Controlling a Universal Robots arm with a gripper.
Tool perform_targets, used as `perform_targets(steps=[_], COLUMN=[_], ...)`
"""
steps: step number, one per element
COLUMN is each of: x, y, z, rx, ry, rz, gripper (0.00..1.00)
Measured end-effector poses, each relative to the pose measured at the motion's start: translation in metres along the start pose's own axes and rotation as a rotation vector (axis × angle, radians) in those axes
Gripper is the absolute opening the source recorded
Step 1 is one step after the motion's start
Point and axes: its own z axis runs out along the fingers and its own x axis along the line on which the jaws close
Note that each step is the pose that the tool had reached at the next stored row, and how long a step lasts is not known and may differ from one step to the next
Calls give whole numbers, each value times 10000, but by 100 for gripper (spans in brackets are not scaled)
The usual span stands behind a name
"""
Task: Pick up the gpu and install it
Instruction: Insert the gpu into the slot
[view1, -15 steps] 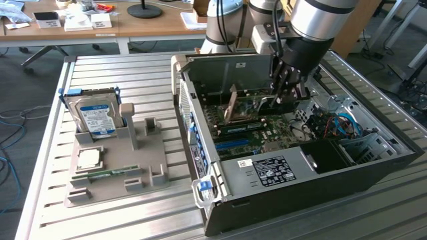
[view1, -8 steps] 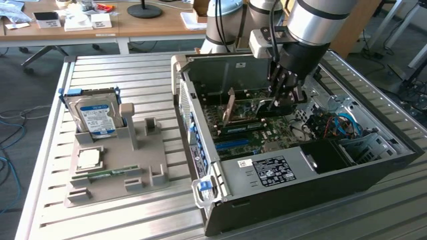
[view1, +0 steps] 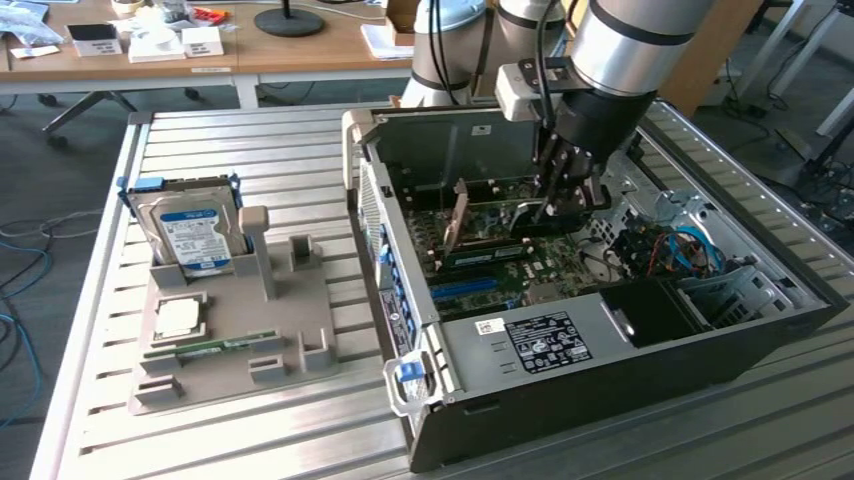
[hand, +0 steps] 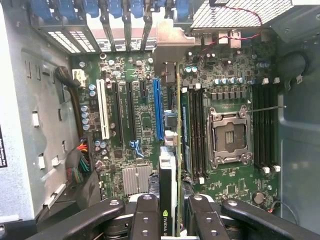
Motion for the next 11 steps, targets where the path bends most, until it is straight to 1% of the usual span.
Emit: perform_targets(steps=[3, 11], x=[0, 13], y=[0, 7], z=[3, 92], rx=[0, 1], ry=[-3, -2], rz=[0, 0], gripper=[27, 27])
